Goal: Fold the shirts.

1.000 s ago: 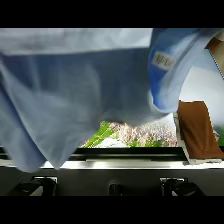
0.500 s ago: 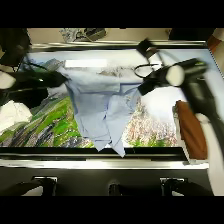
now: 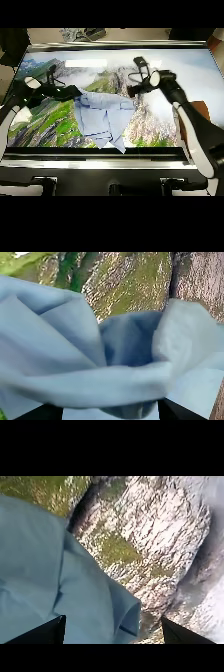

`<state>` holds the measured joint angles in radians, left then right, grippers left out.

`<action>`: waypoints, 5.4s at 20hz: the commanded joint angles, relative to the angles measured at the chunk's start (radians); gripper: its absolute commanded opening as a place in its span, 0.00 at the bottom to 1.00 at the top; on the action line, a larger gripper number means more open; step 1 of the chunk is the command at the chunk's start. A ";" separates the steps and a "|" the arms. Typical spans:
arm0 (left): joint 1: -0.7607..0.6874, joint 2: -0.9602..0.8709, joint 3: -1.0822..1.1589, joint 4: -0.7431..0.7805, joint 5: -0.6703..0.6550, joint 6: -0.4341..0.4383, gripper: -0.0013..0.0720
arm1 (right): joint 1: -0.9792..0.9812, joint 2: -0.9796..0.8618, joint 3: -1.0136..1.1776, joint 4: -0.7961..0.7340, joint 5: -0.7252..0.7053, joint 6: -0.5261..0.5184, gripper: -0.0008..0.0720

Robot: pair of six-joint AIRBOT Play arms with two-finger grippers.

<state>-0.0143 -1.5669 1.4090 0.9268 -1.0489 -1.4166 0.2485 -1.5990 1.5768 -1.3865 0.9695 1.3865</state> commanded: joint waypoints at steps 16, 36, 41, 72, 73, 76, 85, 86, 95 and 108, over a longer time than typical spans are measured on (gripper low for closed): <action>-0.032 0.227 -0.729 -0.269 -0.086 0.179 0.95 | -0.166 0.174 -0.451 0.354 0.365 -0.385 0.98; -0.497 0.199 -0.741 -0.266 0.300 -0.090 0.80 | -0.162 0.161 -0.457 0.361 0.387 -0.389 0.98; -0.537 0.176 -0.740 -0.265 0.328 -0.143 0.07 | -0.162 0.161 -0.469 0.367 0.385 -0.384 0.98; 0.302 0.857 0.405 0.392 0.071 -0.163 0.07 | -0.377 0.999 0.029 0.021 -0.287 -0.422 0.07; 0.337 0.860 0.461 0.342 0.071 -0.162 0.07 | -0.377 1.037 0.049 0.002 -0.257 -0.367 0.07; 0.341 0.864 0.529 0.278 0.074 -0.163 0.07 | -0.377 1.105 0.054 -0.005 -0.161 -0.350 0.07; 0.341 0.799 0.524 0.334 -0.089 -0.162 0.07 | -0.377 1.027 0.054 -0.092 0.059 -0.298 0.07; 0.341 0.761 0.515 0.333 -0.141 -0.161 0.07 | -0.377 0.981 0.054 -0.090 0.104 -0.287 0.07; 0.279 0.200 0.042 0.330 -0.139 -0.098 0.07 | -0.346 0.072 0.054 0.218 0.272 -0.309 0.07; 0.300 -0.154 0.244 0.243 -0.212 0.076 0.07 | -0.373 -0.098 0.059 0.261 0.139 -0.362 0.07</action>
<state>0.2733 -1.7123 1.6379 1.1568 -1.1164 -1.3922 -0.0959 -1.7130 1.6348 -1.0698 0.9371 1.0416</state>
